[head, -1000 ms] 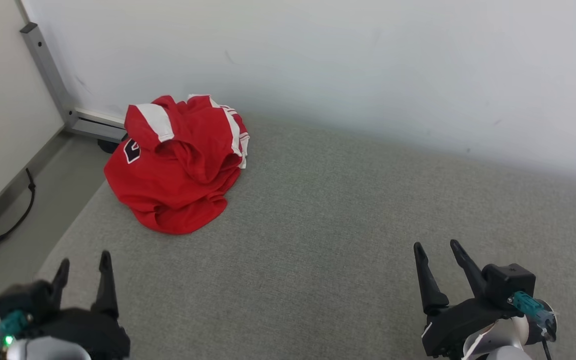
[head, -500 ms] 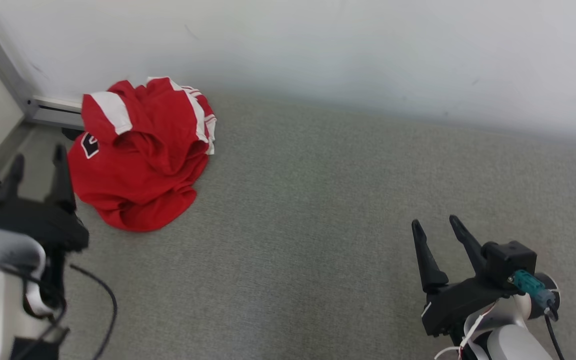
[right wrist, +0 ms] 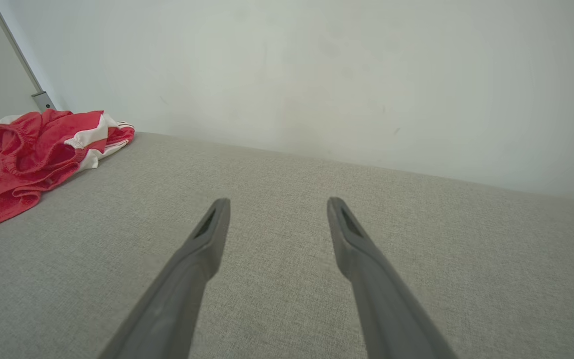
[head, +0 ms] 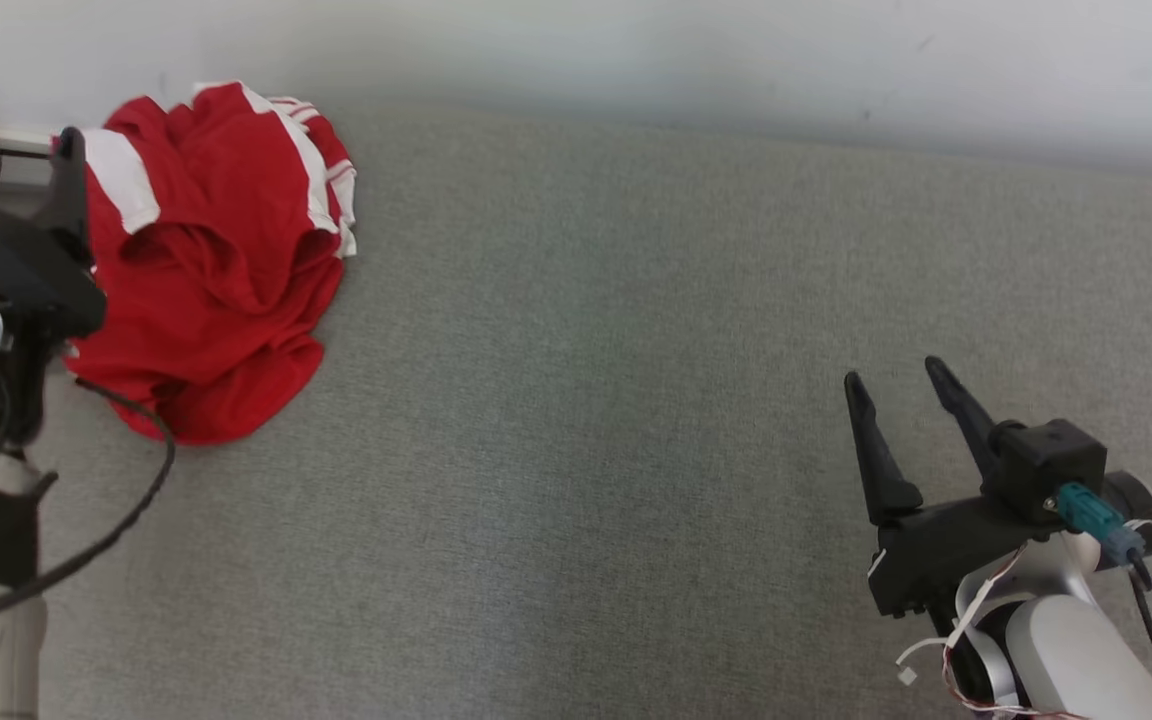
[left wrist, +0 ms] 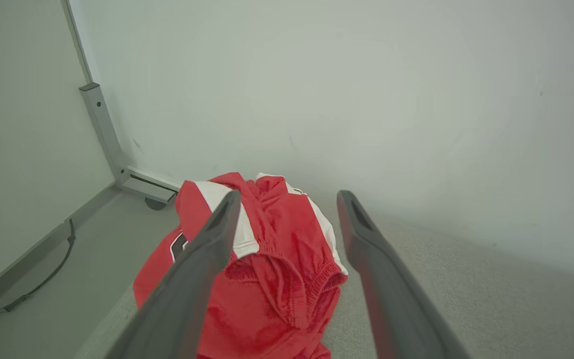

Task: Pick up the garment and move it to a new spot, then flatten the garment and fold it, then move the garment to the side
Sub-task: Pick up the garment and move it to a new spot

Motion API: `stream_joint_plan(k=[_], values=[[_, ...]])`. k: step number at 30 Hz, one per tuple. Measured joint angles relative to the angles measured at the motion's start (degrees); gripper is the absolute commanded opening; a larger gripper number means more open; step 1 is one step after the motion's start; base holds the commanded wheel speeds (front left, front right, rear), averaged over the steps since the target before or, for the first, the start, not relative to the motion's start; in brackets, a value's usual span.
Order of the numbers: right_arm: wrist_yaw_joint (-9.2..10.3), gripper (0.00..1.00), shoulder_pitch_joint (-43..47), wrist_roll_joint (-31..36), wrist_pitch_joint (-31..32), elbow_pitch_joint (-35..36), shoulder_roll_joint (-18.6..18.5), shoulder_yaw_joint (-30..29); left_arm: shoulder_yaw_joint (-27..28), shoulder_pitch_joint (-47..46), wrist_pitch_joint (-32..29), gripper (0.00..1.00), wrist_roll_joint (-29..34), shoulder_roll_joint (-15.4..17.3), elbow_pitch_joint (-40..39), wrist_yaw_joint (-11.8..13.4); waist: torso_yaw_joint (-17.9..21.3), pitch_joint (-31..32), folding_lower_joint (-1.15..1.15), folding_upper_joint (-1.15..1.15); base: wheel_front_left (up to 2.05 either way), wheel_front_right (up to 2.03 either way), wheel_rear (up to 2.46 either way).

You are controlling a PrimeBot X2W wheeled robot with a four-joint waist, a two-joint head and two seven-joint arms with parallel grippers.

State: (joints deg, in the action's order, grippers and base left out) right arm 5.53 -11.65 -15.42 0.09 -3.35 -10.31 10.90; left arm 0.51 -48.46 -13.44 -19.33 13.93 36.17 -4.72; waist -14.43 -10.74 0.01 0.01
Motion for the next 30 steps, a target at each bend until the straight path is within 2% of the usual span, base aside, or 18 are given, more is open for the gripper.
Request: stream_joint_plan(k=[5, 13, 24, 30], values=[[0.0, 1.0, -1.1, 0.6, 1.0, 0.6, -0.5, 0.3, -0.2, -3.8, -2.4, 1.0, -0.5, 0.5, 5.1, -0.4, 0.7, -2.4, 0.0, 0.01, 0.0, 0.0, 0.0], [0.0, 1.0, -3.7, 1.7, 2.4, 2.0, -0.8, 0.7, 0.9, -11.2, -6.6, 1.0, -1.8, 4.3, 14.3, -1.3, 2.7, -6.7, 0.01, 0.0, 0.0, 0.0, 0.0], [0.09, 1.0, -4.2, 2.5, 3.5, 3.9, -1.9, -0.1, -1.1, -15.8, -8.7, 1.0, -2.2, 4.6, 22.1, -1.9, 5.2, -11.7, 0.0, 0.0, 0.0, 0.0, 0.0], [0.27, 1.0, -4.4, 2.9, 3.7, 4.4, -2.0, -0.3, -4.0, -15.8, -10.0, 1.0, 0.5, 4.6, 26.2, -2.0, 5.7, -13.7, 0.0, 0.01, 0.0, 0.0, 0.0]])
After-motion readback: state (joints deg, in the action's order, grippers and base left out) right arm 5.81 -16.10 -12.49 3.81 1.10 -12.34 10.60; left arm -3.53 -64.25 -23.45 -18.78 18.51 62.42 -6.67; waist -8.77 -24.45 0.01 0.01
